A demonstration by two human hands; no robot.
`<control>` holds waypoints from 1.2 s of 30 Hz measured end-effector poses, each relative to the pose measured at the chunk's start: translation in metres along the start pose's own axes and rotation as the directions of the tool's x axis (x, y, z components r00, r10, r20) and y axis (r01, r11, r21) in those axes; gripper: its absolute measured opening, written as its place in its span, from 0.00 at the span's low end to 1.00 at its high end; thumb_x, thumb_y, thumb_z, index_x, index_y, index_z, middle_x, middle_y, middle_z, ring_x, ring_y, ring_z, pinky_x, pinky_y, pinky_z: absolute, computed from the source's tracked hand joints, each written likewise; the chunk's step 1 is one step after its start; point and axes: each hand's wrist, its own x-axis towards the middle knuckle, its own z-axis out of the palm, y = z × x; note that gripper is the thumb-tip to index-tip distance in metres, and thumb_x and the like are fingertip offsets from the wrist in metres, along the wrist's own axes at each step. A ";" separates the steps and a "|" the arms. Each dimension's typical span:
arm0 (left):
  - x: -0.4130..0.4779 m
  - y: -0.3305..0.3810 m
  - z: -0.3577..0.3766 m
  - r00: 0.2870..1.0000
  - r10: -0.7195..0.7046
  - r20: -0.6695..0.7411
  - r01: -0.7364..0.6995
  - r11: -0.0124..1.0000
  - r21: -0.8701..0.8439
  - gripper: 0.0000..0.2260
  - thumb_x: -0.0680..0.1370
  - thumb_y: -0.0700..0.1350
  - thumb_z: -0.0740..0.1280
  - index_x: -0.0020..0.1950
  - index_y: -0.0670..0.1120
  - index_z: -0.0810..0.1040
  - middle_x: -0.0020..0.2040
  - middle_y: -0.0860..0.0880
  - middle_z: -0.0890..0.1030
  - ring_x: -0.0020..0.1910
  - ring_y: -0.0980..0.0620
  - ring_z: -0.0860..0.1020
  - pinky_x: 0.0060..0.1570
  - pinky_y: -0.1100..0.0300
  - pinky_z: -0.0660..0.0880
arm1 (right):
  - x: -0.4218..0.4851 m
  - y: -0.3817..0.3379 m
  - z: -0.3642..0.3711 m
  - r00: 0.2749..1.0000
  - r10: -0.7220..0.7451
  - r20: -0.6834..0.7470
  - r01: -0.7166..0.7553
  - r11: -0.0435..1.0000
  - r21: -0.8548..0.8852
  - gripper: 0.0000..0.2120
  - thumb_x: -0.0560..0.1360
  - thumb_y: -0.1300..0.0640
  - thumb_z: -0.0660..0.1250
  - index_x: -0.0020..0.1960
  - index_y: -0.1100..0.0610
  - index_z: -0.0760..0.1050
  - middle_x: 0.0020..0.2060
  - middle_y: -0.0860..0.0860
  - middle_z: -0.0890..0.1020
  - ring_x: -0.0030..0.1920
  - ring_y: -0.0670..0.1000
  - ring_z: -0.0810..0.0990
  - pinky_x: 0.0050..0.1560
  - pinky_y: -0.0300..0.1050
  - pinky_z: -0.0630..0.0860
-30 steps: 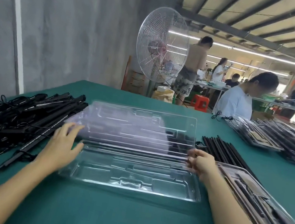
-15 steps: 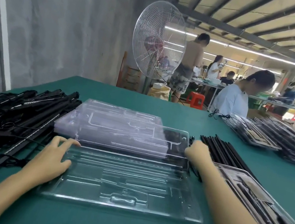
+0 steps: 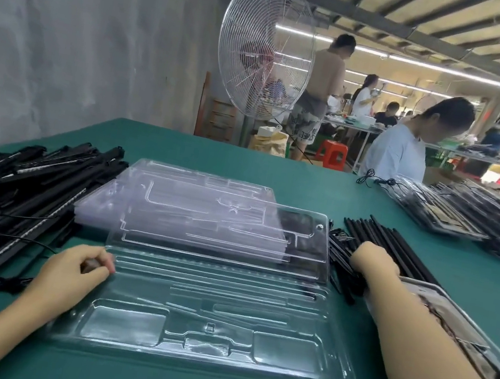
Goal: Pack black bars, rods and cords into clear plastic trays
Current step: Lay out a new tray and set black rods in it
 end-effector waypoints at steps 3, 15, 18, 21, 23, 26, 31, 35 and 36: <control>0.001 -0.002 0.000 1.000 -0.001 0.002 0.001 1.000 -0.008 0.15 0.69 0.30 0.69 0.29 0.50 0.79 0.43 0.56 0.82 0.42 0.53 0.78 0.42 0.64 0.69 | 0.006 0.001 -0.006 1.000 0.002 0.003 -0.002 0.999 -0.046 0.16 0.77 0.64 0.55 0.63 0.62 0.71 0.62 0.59 0.74 0.59 0.59 0.74 0.51 0.48 0.69; 0.002 -0.005 -0.002 0.999 0.016 0.032 -0.018 0.997 0.071 0.18 0.69 0.33 0.71 0.34 0.58 0.80 0.39 0.59 0.81 0.39 0.55 0.78 0.39 0.66 0.69 | 0.011 0.007 -0.014 0.996 0.037 0.076 -0.025 0.988 -0.153 0.13 0.78 0.63 0.54 0.57 0.60 0.74 0.61 0.56 0.75 0.53 0.56 0.73 0.53 0.48 0.67; 0.002 -0.005 -0.002 0.999 0.018 0.033 -0.021 0.996 0.089 0.18 0.69 0.33 0.71 0.34 0.59 0.80 0.39 0.58 0.81 0.39 0.54 0.78 0.35 0.70 0.66 | 0.009 0.005 -0.015 0.994 0.062 0.090 -0.045 0.983 -0.177 0.12 0.78 0.62 0.53 0.54 0.59 0.74 0.61 0.56 0.75 0.50 0.55 0.72 0.52 0.47 0.66; 0.001 -0.004 -0.002 0.999 0.022 0.032 -0.024 0.996 0.083 0.18 0.69 0.33 0.71 0.33 0.58 0.80 0.36 0.57 0.81 0.37 0.53 0.78 0.35 0.70 0.67 | 0.007 0.004 -0.016 0.993 0.091 0.068 -0.072 0.966 -0.250 0.15 0.79 0.60 0.53 0.61 0.59 0.73 0.63 0.55 0.74 0.58 0.56 0.74 0.56 0.48 0.68; 0.000 -0.002 -0.003 0.999 0.027 0.038 -0.030 0.997 0.077 0.18 0.69 0.33 0.71 0.33 0.58 0.80 0.36 0.55 0.81 0.37 0.52 0.78 0.39 0.65 0.69 | 0.006 0.002 -0.016 0.992 0.110 0.070 -0.083 0.947 -0.309 0.16 0.78 0.60 0.54 0.62 0.58 0.72 0.60 0.54 0.75 0.58 0.54 0.74 0.55 0.47 0.70; -0.001 0.000 -0.005 0.998 0.022 0.052 -0.027 0.996 0.082 0.18 0.69 0.34 0.71 0.32 0.59 0.79 0.37 0.50 0.81 0.38 0.49 0.78 0.41 0.56 0.71 | 0.002 -0.003 -0.016 0.984 0.166 0.069 -0.121 0.897 -0.425 0.15 0.78 0.56 0.55 0.59 0.55 0.76 0.49 0.51 0.76 0.45 0.51 0.73 0.37 0.41 0.67; -0.002 0.002 -0.005 0.999 0.009 0.051 -0.013 0.998 0.068 0.17 0.69 0.34 0.71 0.29 0.56 0.79 0.37 0.51 0.81 0.37 0.50 0.77 0.41 0.58 0.70 | 0.009 -0.005 -0.007 0.988 0.151 0.006 -0.133 0.889 -0.438 0.13 0.76 0.58 0.56 0.56 0.54 0.76 0.46 0.50 0.76 0.41 0.50 0.72 0.38 0.41 0.63; -0.002 0.002 -0.005 0.999 0.008 0.045 -0.011 0.997 0.072 0.16 0.70 0.34 0.71 0.29 0.54 0.79 0.38 0.52 0.81 0.37 0.50 0.77 0.41 0.59 0.70 | 0.015 -0.006 -0.006 0.989 0.079 -0.128 -0.118 0.936 -0.331 0.14 0.75 0.59 0.59 0.60 0.58 0.74 0.50 0.53 0.78 0.45 0.55 0.74 0.44 0.44 0.65; -0.002 0.002 -0.005 0.999 0.008 0.040 -0.011 0.998 0.069 0.16 0.70 0.34 0.71 0.29 0.55 0.79 0.37 0.52 0.81 0.37 0.51 0.77 0.40 0.59 0.70 | 0.017 -0.006 -0.008 0.984 0.061 -0.170 -0.108 0.953 -0.285 0.17 0.76 0.59 0.59 0.64 0.59 0.71 0.54 0.54 0.78 0.49 0.55 0.75 0.47 0.44 0.66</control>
